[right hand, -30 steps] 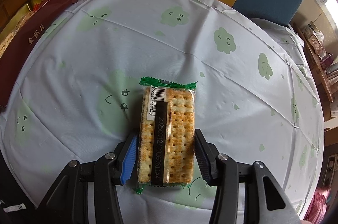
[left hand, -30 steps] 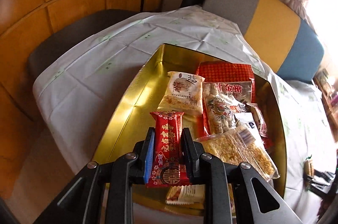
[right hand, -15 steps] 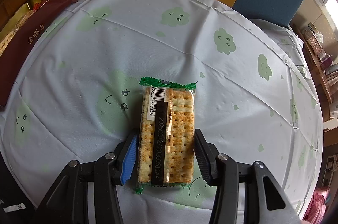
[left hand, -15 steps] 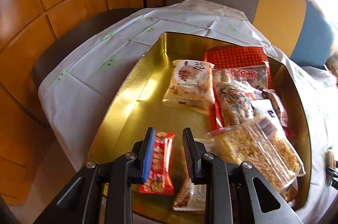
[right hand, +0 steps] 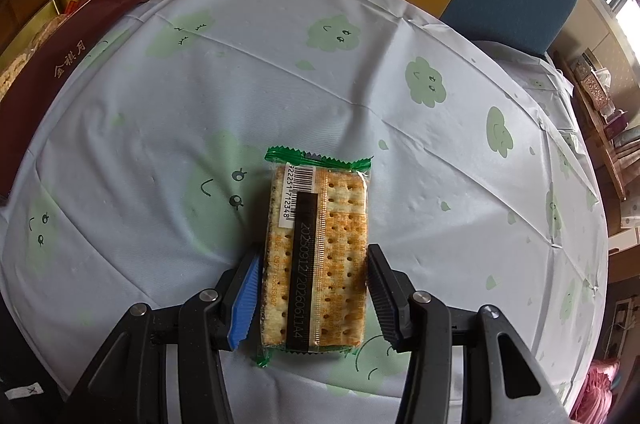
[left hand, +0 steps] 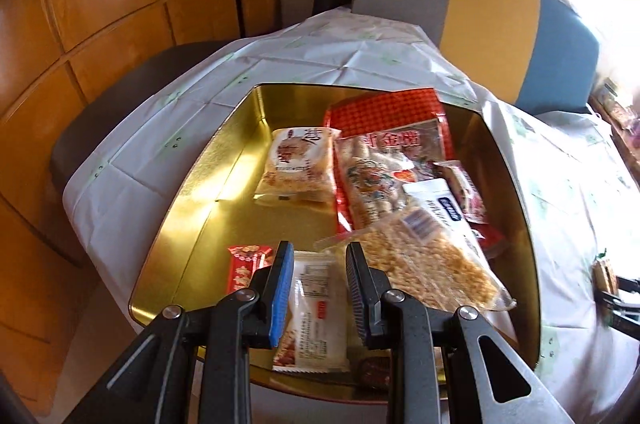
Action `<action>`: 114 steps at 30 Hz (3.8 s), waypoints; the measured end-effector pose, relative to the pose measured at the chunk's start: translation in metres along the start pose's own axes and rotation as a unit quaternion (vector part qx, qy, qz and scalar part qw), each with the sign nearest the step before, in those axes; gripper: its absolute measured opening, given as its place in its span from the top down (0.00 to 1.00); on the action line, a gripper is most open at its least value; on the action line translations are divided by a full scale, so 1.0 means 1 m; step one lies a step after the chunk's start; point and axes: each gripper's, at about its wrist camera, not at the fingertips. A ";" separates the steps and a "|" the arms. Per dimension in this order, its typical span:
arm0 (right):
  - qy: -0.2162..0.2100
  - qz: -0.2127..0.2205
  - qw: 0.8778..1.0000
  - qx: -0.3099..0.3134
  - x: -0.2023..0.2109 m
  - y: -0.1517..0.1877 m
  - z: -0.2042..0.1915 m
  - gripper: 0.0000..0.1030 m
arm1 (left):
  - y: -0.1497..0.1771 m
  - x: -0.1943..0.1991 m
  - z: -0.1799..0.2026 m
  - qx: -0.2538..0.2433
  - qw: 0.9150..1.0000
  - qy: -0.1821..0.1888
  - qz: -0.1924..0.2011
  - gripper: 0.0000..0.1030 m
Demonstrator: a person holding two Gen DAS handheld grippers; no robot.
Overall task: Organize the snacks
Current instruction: 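Hold the cracker pack with the right gripper and carry it toward the tray, then lower the cracker pack into the gold tray and open the right gripper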
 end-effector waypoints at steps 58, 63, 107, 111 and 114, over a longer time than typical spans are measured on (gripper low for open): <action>0.006 0.004 1.000 0.005 0.001 0.000 -0.002 0.51 | 0.014 -0.003 0.024 -0.010 1.000 -0.013 -0.009 0.65; 0.006 0.005 1.000 0.004 0.001 0.001 -0.003 0.53 | 0.010 0.018 0.027 -0.014 1.000 -0.004 0.022 0.55; -0.228 0.026 0.973 -0.006 0.097 -0.055 -0.176 0.54 | 0.026 0.030 0.002 0.022 0.999 -0.011 0.034 0.55; -0.250 0.018 0.968 0.009 0.099 -0.066 -0.210 0.54 | 0.026 0.029 -0.011 0.040 0.998 -0.021 0.033 0.56; -0.268 0.014 0.963 0.010 0.096 -0.076 -0.233 0.54 | 0.027 0.026 -0.019 0.051 0.998 -0.028 0.029 0.56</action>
Point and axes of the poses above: each gripper's, at about its wrist camera, not at the fingertips, and x roughly against the way its jaws point, z to its right, y to its underside, and after that the axes turned 14 degrees about -x, right-handed
